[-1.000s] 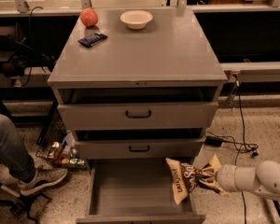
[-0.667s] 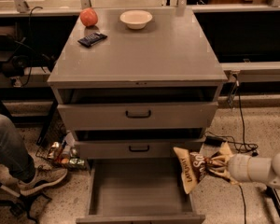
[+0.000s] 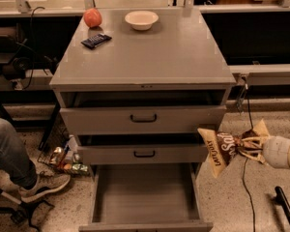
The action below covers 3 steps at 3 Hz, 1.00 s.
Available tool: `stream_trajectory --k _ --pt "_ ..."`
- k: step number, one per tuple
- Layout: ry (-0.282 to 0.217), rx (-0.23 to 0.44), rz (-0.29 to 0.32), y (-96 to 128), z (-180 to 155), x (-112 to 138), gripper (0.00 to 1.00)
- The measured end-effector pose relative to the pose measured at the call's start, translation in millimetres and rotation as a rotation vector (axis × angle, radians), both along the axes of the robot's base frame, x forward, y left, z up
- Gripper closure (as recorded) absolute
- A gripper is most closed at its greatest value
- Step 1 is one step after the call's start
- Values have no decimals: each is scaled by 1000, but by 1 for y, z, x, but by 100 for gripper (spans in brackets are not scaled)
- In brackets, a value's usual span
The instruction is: Pick brown chip bag from bottom drawer and place on counter
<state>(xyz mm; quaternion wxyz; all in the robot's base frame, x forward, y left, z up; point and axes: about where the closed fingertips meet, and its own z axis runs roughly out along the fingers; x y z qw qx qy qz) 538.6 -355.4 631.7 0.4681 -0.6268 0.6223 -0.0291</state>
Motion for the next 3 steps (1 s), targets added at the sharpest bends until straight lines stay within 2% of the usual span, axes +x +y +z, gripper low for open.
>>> stream_trajectory --k 1,2,3 --pt "-17 -12 2 -1 5 2 100" --pt "-90 -64 9 -8 26 9 100" --pt "-286 -223 12 -31 98 20 100"
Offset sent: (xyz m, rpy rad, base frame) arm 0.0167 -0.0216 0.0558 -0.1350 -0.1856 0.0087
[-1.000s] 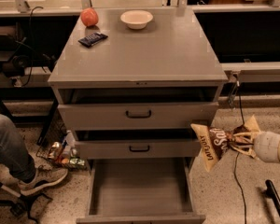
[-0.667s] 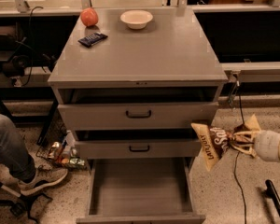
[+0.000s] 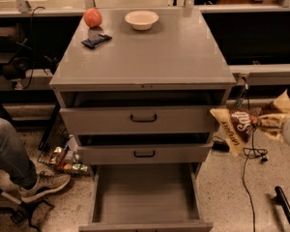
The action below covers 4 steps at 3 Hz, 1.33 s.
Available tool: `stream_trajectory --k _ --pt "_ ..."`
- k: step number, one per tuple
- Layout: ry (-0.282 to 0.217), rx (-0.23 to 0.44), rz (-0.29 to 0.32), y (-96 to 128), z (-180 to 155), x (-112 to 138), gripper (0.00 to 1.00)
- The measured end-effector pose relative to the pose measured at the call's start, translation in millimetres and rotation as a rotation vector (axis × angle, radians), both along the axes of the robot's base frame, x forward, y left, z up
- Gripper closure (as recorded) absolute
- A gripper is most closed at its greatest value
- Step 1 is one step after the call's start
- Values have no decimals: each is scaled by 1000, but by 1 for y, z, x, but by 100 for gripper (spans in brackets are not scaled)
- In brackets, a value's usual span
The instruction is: Pick brown chip bag from bottom drawer and place on counter
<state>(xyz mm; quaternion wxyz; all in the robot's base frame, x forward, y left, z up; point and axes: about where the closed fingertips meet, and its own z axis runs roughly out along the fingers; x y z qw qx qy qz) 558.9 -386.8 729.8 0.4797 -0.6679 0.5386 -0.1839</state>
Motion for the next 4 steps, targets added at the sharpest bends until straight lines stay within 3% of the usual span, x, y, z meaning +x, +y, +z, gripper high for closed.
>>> stream_trajectory --k 2,3,4 --pt "-275 -188 7 -25 106 -8 100" --pt "-275 -188 7 -25 106 -8 100" --pt "-337 -256 13 -28 123 1 100"
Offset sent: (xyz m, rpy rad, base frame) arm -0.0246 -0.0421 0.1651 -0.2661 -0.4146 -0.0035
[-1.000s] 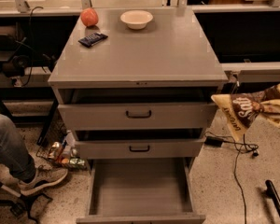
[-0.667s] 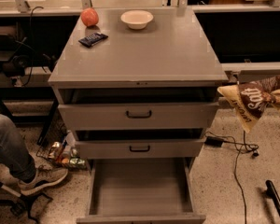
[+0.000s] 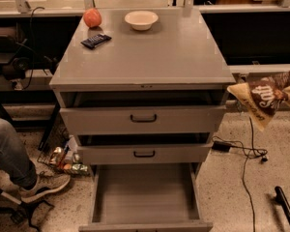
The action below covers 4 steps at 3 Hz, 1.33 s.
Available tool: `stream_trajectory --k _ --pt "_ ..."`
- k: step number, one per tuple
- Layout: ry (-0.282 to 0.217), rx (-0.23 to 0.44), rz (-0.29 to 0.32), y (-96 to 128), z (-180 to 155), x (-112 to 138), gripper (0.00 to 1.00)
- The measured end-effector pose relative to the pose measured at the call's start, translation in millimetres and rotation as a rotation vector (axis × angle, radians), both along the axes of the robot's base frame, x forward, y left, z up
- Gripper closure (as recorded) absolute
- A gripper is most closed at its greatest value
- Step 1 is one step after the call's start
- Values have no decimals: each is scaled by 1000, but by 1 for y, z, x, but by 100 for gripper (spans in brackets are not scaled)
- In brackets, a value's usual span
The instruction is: Pick brown chip bag from bottom drawer and place on counter
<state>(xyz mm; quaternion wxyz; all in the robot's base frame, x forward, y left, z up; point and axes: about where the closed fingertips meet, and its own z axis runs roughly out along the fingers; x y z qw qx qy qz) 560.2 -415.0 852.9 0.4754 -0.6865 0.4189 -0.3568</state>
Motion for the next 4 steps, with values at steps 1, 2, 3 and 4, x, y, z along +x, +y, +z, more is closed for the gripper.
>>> stream_trajectory --k 1,2,3,4 --pt "-128 -150 30 -1 42 21 100" --pt "-240 -291 68 5 77 41 100" --pt "-339 -398 114 17 107 55 100" --pt "-403 -466 189 39 127 68 100"
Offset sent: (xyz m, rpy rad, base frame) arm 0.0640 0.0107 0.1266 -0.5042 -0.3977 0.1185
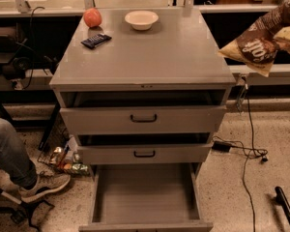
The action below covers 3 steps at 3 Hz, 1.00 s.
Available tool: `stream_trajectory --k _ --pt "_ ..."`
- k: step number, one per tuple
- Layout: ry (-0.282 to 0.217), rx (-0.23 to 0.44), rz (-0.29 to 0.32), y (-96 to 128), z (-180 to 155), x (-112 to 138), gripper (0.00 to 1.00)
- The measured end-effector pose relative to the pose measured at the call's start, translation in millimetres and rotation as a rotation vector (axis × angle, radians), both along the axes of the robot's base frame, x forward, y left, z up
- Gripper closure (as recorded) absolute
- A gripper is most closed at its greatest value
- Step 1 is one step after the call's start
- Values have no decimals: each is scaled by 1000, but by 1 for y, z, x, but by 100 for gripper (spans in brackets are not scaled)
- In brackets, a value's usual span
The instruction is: Pick brown chip bag from bottom drawer and place on counter
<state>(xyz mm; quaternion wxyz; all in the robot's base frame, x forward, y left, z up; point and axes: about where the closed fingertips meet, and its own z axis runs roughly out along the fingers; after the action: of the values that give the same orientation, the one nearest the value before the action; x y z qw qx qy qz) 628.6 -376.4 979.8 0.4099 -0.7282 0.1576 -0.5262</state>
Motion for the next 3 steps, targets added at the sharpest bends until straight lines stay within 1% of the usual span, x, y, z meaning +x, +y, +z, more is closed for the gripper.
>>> stream_trajectory --k 1,2,3 --pt "-18 -77 121 43 8 17 100" --pt "-21 -118 190 70 7 26 100" --pt "-12 -162 257 100 6 39 100"
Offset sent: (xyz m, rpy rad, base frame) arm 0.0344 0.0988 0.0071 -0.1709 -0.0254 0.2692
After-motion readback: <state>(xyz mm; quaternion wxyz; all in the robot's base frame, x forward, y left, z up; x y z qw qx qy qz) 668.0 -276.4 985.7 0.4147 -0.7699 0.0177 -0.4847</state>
